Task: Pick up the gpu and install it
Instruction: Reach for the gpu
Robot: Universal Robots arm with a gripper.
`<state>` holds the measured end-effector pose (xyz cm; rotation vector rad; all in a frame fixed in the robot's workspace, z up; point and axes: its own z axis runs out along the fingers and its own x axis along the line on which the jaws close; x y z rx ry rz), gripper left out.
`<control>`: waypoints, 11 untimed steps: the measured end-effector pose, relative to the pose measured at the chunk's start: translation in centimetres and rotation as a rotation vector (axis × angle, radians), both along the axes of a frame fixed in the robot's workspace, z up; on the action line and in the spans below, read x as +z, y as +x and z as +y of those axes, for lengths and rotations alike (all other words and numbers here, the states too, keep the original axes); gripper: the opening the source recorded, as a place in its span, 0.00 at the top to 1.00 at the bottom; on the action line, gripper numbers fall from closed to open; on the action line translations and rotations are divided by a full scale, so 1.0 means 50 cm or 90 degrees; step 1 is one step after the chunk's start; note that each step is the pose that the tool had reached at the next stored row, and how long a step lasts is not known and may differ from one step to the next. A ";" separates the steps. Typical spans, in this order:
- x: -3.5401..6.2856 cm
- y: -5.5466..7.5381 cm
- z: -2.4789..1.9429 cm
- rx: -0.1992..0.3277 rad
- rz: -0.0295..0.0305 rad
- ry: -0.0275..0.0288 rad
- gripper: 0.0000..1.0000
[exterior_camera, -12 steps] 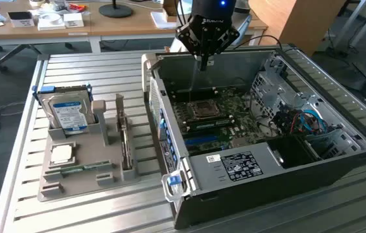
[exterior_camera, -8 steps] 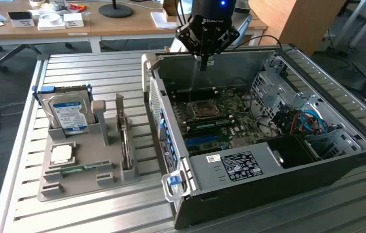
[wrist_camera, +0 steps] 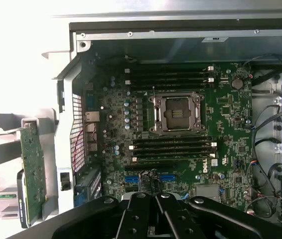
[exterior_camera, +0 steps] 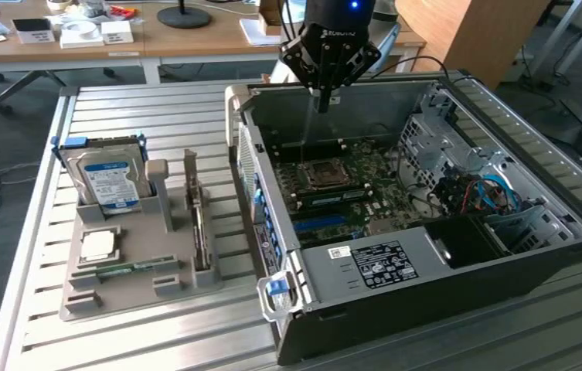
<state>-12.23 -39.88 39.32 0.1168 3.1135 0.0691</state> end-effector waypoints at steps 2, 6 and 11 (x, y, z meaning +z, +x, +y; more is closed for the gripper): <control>0.000 -0.003 -0.0001 0.000 0.0000 0.0000 0.89; 0.000 -0.014 -0.0001 0.000 -0.0002 -0.0001 0.89; 0.000 -0.035 -0.0001 0.000 -0.0009 -0.0001 0.89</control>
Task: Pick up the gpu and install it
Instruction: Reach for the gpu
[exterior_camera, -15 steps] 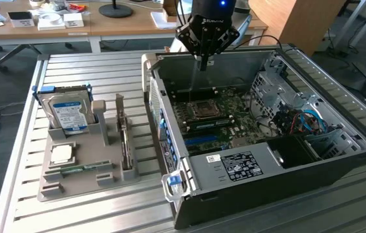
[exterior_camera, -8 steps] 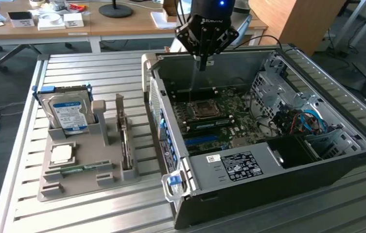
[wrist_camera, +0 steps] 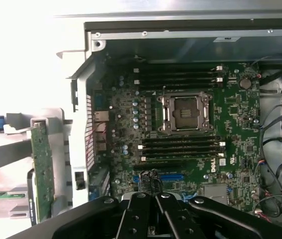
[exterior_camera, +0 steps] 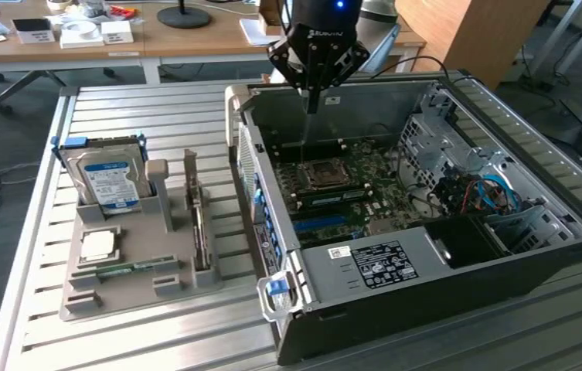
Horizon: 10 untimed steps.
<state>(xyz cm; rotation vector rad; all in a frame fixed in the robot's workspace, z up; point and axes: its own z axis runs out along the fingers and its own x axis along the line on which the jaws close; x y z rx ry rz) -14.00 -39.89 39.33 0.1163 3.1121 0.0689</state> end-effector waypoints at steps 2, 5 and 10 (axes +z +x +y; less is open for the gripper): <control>0.000 -0.007 0.0000 0.000 -0.0002 0.0000 0.89; 0.000 -0.017 0.0000 0.000 -0.0005 0.0000 0.89; 0.000 -0.034 0.0000 0.000 -0.0010 0.0000 0.89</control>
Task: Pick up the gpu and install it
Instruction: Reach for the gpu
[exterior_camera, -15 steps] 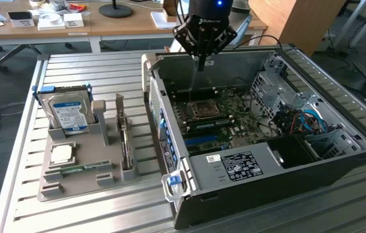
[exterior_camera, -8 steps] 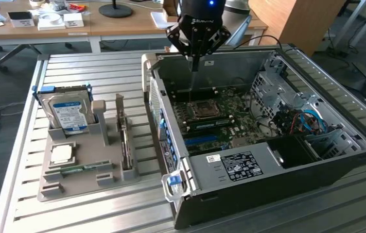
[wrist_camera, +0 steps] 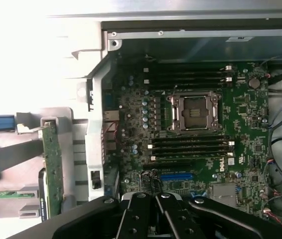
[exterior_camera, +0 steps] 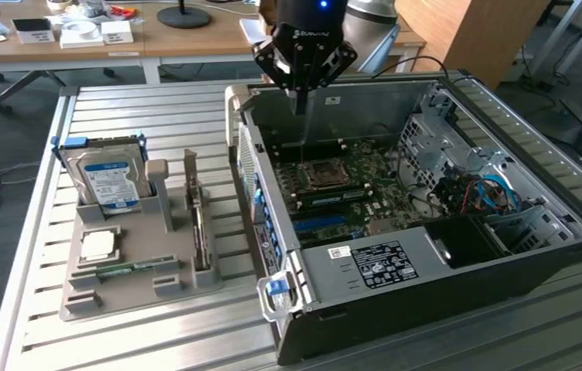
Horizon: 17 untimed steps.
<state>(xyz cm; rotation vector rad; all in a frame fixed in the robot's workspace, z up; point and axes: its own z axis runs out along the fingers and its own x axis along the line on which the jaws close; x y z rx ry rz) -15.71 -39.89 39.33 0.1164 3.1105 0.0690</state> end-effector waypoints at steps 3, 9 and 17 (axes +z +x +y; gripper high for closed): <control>0.000 -0.008 0.0000 0.000 -0.0002 0.0000 0.89; 0.000 -0.026 0.0000 0.000 -0.0006 0.0000 0.89; 0.000 -0.054 0.0000 0.000 -0.0018 0.0000 0.89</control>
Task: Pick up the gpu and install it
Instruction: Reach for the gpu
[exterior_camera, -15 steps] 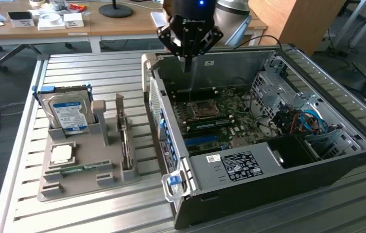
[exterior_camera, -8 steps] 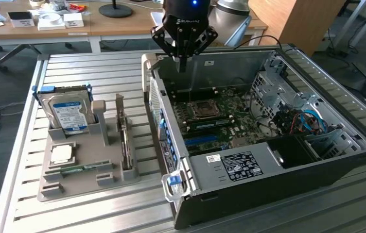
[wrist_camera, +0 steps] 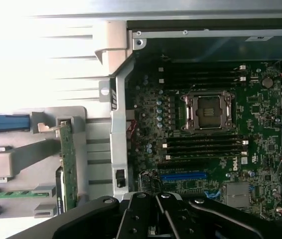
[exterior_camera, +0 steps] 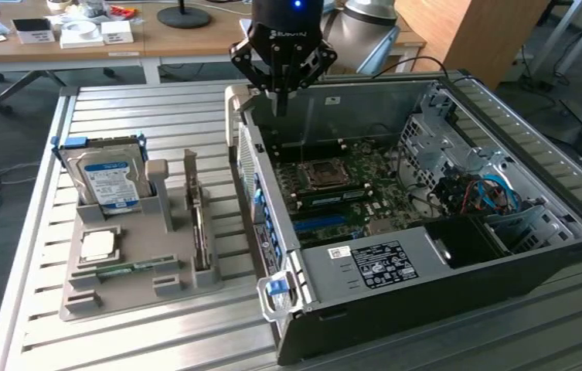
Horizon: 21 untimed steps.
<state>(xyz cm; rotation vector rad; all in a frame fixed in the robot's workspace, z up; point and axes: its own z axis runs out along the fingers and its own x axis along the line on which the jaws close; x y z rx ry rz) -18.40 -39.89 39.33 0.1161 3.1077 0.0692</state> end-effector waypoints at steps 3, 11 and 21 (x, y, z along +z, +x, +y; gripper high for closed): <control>0.000 -0.011 0.0000 0.000 -0.0006 0.0000 0.89; 0.000 -0.043 0.0000 0.000 -0.0024 0.0000 0.89; 0.000 -0.084 0.0000 0.000 -0.0047 0.0000 0.89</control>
